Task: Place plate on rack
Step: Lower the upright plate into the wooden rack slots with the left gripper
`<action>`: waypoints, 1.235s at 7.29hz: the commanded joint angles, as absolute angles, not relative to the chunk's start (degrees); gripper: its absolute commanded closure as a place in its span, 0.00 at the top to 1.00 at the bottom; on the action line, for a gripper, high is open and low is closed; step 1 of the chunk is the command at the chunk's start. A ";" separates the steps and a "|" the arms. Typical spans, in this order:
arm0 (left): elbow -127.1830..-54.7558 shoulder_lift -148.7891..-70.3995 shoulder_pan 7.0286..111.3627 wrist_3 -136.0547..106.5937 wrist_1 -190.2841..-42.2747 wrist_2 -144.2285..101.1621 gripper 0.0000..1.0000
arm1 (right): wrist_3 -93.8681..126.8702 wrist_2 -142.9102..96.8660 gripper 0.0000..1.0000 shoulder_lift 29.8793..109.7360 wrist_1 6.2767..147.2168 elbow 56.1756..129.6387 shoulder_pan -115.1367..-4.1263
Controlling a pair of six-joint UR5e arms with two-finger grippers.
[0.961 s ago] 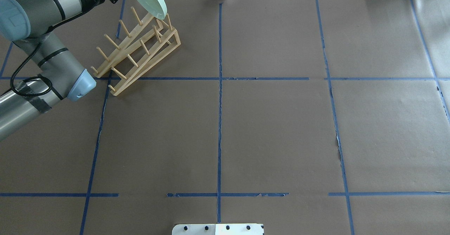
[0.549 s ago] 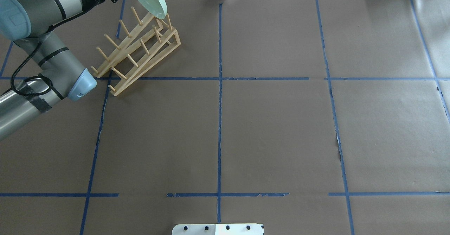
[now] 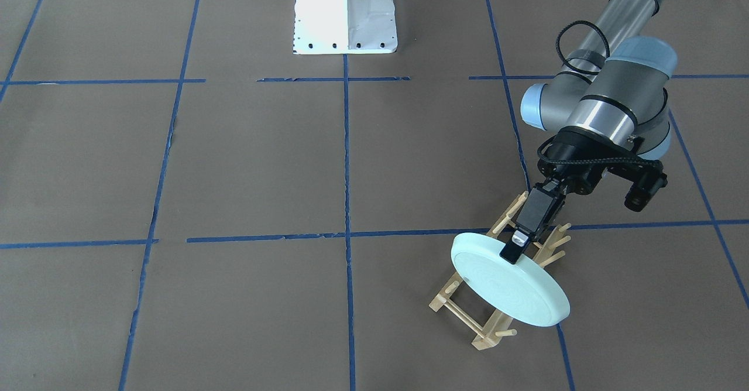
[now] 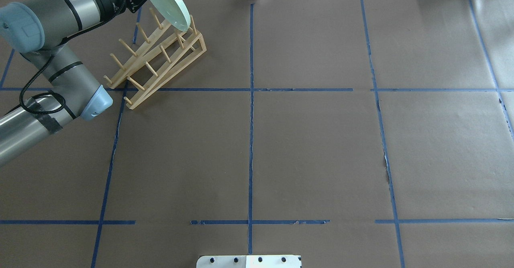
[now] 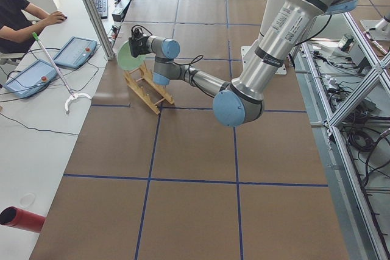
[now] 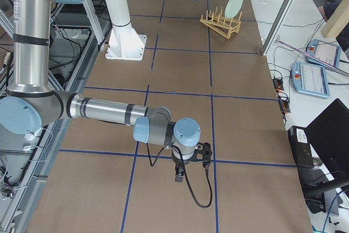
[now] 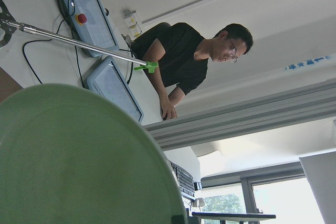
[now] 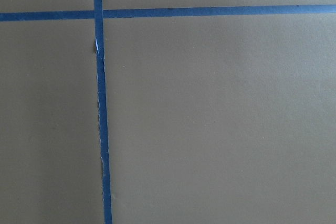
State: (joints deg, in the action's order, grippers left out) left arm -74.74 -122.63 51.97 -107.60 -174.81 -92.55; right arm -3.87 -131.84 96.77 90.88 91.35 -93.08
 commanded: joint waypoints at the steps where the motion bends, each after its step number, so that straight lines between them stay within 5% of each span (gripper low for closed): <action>1: -73.39 -122.61 51.42 -107.14 -174.81 -92.55 0.00 | -3.87 -131.84 1.00 96.77 90.88 91.41 -93.08; 6: -71.63 -122.78 50.19 -107.05 -174.81 -92.46 0.00 | -3.87 -131.84 1.00 96.77 90.88 91.41 -93.08; 7: -71.63 -122.87 50.10 -107.05 -174.81 -92.46 0.14 | -3.87 -131.84 1.00 96.77 90.88 91.41 -93.08; 8: -71.63 -123.05 50.10 -106.96 -174.73 -92.46 0.92 | -3.87 -131.84 1.00 96.77 90.88 91.41 -93.08; 9: -71.89 -123.05 50.18 -106.96 -174.55 -92.55 1.00 | -3.87 -131.84 1.00 96.77 90.88 91.41 -93.08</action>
State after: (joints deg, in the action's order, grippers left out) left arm -71.71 -122.98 50.15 -106.99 -174.71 -92.48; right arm -3.87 -131.84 96.77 90.88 91.40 -93.08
